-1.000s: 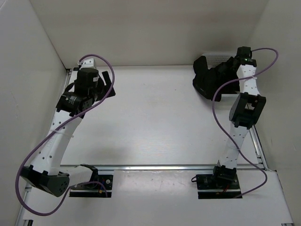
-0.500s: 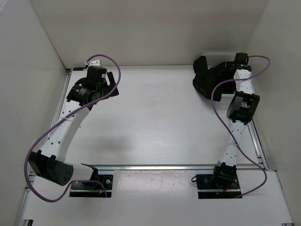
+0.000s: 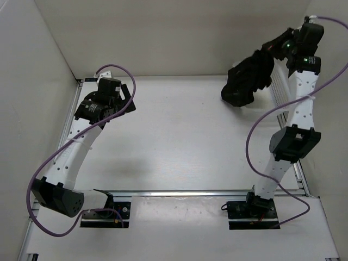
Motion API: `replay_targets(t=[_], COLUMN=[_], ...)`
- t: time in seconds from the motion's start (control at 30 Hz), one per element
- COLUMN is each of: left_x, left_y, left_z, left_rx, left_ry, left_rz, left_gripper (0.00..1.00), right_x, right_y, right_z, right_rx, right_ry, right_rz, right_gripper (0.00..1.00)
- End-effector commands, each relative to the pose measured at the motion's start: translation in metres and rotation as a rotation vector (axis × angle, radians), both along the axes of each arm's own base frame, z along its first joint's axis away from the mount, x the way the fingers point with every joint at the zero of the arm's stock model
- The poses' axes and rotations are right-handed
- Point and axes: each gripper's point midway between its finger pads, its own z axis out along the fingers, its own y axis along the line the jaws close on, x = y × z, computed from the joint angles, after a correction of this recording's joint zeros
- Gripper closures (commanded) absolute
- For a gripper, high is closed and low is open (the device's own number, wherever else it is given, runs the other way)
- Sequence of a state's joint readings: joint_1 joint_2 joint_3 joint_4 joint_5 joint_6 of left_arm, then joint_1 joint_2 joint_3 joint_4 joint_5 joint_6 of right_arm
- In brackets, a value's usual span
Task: Fold and stack the shorts
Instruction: Move the shorts to the center of the board
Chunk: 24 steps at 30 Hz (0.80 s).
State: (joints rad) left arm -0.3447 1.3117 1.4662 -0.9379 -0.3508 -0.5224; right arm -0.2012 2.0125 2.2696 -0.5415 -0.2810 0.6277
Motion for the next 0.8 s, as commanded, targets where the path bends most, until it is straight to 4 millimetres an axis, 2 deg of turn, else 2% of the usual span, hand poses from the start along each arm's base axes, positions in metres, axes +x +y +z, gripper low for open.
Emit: replay_targets(t=[0.0,0.03,0.07,0.13,0.17,0.2,0.23,0.3,0.37,0.4,0.43,0.5,0.57,0.6,0.63,0.67,0.7,0.73,0.77], left_x=[-0.013,-0.012,-0.014,-0.015,-0.019,-0.023,-0.025,-0.032,-0.036,-0.038,-0.041,-0.043,-0.042,-0.035,-0.031,-0.028,-0.024,-0.021,-0.021], left_y=[0.02,0.023,0.026,0.034,0.033,0.039,0.042,0.049,0.056,0.061,0.066,0.064,0.063,0.055,0.05,0.044,0.038,0.022,0.013], left_z=[0.007,0.007,0.004,0.013,0.02,0.031,0.039,0.051,0.063,0.064,0.075,0.078,0.079,0.076,0.074,0.07,0.064,0.048,0.042], left_rx=[-0.049,-0.059,-0.072,-0.087,-0.096,-0.104,-0.103,-0.092,-0.07,-0.062,-0.058,-0.057,-0.054,-0.077,-0.084,-0.099,-0.104,-0.123,-0.134], left_ry=[-0.001,0.003,0.021,0.004,-0.007,-0.038,-0.058,-0.09,-0.115,-0.113,-0.143,-0.141,-0.143,-0.135,-0.129,-0.11,-0.085,-0.021,0.008], left_rz=[0.085,0.092,0.092,0.113,0.106,0.118,0.121,0.13,0.132,0.152,0.154,0.136,0.11,0.078,0.048,0.024,-0.01,-0.077,-0.108], left_gripper=[0.01,0.01,0.01,0.01,0.01,0.01,0.01,0.01,0.01,0.01,0.01,0.01,0.01,0.01,0.01,0.01,0.01,0.01,0.01], right_x=[-0.052,-0.071,-0.084,-0.109,-0.118,-0.133,-0.146,-0.155,-0.156,-0.15,-0.145,-0.122,-0.093,-0.065,-0.053,-0.039,-0.041,-0.027,-0.029], right_y=[0.078,0.106,0.119,0.142,0.163,0.173,0.187,0.197,0.204,0.203,0.203,0.2,0.202,0.204,0.205,0.199,0.198,0.194,0.188], right_z=[0.125,0.146,0.165,0.191,0.196,0.211,0.219,0.224,0.219,0.211,0.201,0.165,0.119,0.078,0.057,0.035,-0.001,-0.021,-0.041], right_rx=[0.005,0.007,0.021,0.031,0.039,0.038,0.044,0.048,0.055,0.056,0.059,0.055,0.061,0.048,0.041,0.026,0.019,-0.014,-0.036], right_ry=[-0.293,-0.34,-0.382,-0.439,-0.45,-0.488,-0.51,-0.522,-0.506,-0.483,-0.455,-0.371,-0.265,-0.18,-0.129,-0.069,0.074,0.127,0.205], right_rz=[0.213,0.29,0.325,0.38,0.435,0.459,0.494,0.518,0.525,0.511,0.51,0.467,0.45,0.442,0.444,0.422,0.427,0.411,0.386], right_gripper=[1.0,1.0,1.0,1.0,1.0,1.0,1.0,1.0,1.0,1.0,1.0,1.0,1.0,0.99,0.89,0.45,0.29,0.21,0.2])
